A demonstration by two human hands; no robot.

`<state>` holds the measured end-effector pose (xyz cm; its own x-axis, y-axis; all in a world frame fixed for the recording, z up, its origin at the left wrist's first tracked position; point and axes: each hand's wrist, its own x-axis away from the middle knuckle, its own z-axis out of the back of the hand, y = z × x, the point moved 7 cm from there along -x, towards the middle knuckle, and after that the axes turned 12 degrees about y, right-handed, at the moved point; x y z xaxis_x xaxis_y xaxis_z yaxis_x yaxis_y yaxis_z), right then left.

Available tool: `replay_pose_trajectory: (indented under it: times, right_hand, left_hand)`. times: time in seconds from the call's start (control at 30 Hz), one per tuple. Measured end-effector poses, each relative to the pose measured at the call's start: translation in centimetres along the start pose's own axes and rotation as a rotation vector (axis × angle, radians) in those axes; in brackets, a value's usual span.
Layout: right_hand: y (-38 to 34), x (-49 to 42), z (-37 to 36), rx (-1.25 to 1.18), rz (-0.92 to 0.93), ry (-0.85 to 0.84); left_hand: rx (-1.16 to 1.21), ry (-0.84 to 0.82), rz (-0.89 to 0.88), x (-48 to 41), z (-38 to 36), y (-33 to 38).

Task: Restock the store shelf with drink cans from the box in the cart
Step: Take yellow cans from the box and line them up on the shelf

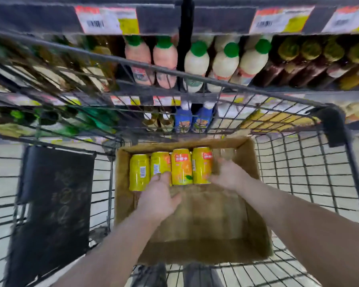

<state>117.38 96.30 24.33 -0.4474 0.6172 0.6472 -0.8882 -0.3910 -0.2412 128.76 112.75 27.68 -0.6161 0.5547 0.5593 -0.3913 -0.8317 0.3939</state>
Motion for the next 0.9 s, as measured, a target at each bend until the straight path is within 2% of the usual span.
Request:
replay_pose_trajectory:
  times: [0.17,0.37,0.63,0.77,0.9]
  right_hand:
    - [0.7,-3.3,-2.4,-0.193,-0.120,0.030]
    - [1.0,-5.1,-4.7,-0.347,-0.178,0.100]
    - [4.0,-3.5,-4.2,-0.349,-0.302,0.196]
    - [5.5,-2.0,-4.2,-0.395,-0.299,0.214]
    - [6.1,-1.5,-4.6,-0.424,-0.284,0.216]
  left_hand:
    - [0.160,0.021,0.079,-3.4,-2.7,0.1]
    - [0.319,0.019,0.168,-6.0,-5.4,0.0]
    - [0.354,0.059,0.298,-8.0,-7.5,0.8]
    - [0.449,0.179,0.402,-8.4,-8.3,0.9]
    - [0.481,0.272,0.424,-8.3,-9.4,0.9]
